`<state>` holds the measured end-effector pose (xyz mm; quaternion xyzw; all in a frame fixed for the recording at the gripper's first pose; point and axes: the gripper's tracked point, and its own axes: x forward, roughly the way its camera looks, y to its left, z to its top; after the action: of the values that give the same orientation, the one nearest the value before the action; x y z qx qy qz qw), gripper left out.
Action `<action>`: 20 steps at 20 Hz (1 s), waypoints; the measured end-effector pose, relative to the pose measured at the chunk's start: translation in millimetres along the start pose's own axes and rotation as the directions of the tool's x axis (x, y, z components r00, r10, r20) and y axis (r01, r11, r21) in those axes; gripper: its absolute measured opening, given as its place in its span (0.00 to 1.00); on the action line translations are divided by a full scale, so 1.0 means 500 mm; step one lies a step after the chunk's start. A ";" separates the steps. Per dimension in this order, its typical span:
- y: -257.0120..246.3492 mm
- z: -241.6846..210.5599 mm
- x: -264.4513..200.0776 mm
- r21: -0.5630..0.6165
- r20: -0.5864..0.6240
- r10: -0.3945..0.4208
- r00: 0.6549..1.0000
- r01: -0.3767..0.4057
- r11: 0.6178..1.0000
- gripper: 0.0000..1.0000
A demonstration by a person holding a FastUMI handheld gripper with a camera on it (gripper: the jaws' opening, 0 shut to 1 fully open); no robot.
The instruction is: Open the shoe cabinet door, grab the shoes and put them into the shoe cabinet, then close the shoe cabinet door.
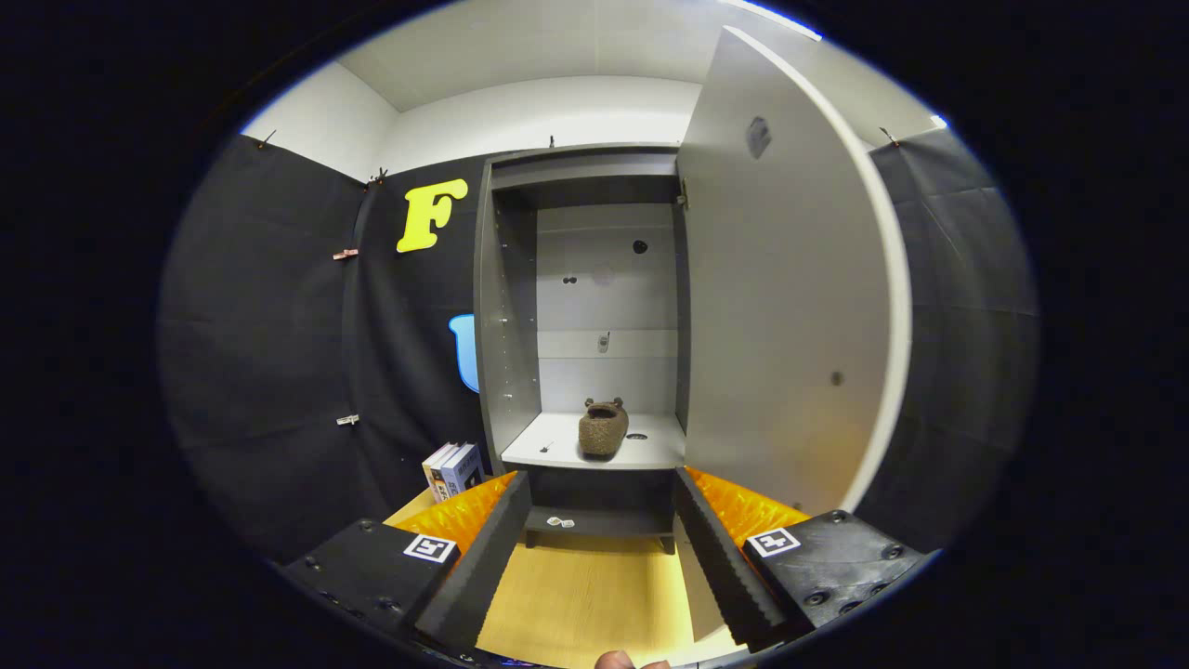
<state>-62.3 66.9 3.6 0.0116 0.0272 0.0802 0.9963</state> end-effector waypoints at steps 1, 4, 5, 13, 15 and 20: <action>-0.015 0.013 -0.018 -0.002 0.016 0.006 1.000 -0.006 1.000 0.98; -0.084 0.021 -0.064 0.021 0.029 -0.012 1.000 0.011 1.000 0.97; -0.120 0.023 -0.075 0.023 0.032 -0.042 0.999 0.042 0.999 0.97; -0.396 0.034 -0.120 0.069 0.010 -0.275 0.961 0.274 0.959 0.97; -0.441 0.032 -0.099 0.066 0.012 -0.298 0.954 0.297 0.953 0.97; -0.481 0.010 -0.014 0.060 -0.010 -0.281 0.960 0.281 0.958 0.97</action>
<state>-30.5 -171.4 2.1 0.0378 0.0318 -0.0628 0.9968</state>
